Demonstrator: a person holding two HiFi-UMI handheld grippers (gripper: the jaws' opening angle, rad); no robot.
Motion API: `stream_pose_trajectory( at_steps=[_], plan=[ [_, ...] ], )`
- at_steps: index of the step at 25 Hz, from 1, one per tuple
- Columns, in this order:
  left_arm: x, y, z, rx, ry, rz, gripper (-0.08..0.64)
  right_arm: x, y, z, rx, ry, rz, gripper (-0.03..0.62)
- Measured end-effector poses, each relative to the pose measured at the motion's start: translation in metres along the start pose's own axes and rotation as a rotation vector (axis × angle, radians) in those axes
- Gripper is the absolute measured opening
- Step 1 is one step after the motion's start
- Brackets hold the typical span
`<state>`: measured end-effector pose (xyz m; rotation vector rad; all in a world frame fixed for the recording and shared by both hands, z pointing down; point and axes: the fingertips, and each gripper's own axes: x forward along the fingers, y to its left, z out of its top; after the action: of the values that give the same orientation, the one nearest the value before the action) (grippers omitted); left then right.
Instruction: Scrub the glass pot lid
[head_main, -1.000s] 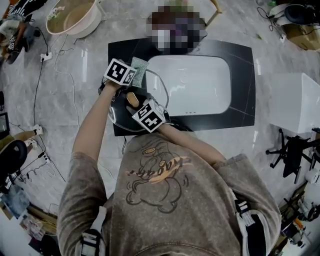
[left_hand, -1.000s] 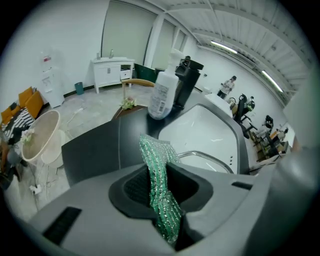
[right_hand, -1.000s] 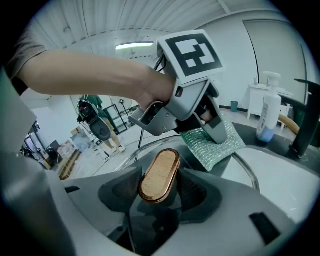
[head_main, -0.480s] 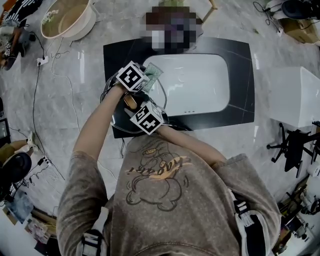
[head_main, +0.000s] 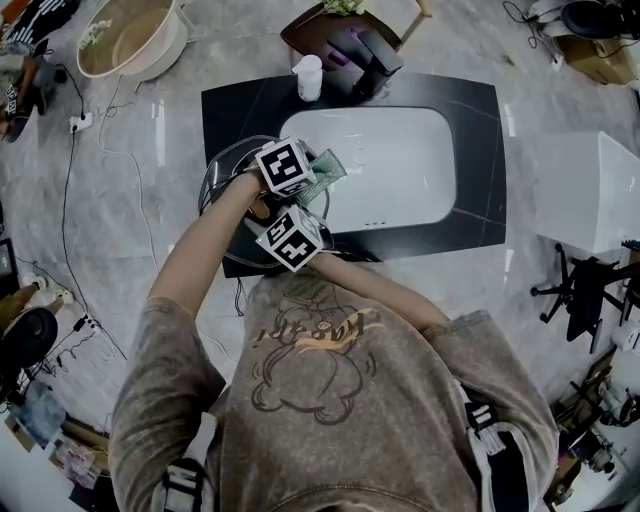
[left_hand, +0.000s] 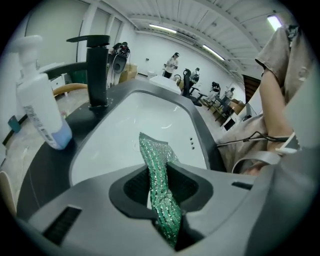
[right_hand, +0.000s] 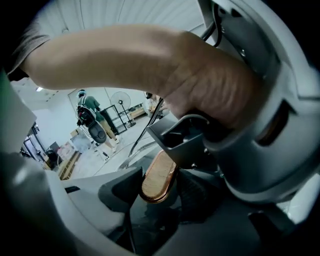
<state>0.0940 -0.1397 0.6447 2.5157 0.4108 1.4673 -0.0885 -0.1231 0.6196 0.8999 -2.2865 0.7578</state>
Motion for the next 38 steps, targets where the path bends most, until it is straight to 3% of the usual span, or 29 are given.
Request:
stream_pose_trajectory(
  at_steps=[9,14,18,24,33,38],
  plan=[
    [0.012,-0.022,0.002,0.059,0.050,-0.154,0.091,0.000,0.001,0.000,0.002,-0.007,-0.005,0.236],
    [0.009,-0.021,0.008,0.010,-0.007,-0.200,0.092,0.000,0.000,-0.001,-0.008,-0.010,-0.003,0.236],
    [0.000,-0.013,0.016,-0.106,-0.113,-0.178,0.094,0.000,0.002,-0.002,-0.017,-0.015,0.000,0.238],
    [-0.025,0.013,0.015,-0.239,-0.280,-0.032,0.093,0.001,0.001,-0.002,-0.024,-0.024,-0.003,0.238],
    [-0.105,0.033,-0.008,-0.350,-0.456,0.259,0.092,-0.004,0.004,-0.006,-0.070,-0.014,0.001,0.238],
    [-0.167,0.033,-0.040,-0.498,-0.633,0.482,0.092,-0.023,0.005,-0.006,-0.098,-0.045,-0.004,0.238]
  ],
)
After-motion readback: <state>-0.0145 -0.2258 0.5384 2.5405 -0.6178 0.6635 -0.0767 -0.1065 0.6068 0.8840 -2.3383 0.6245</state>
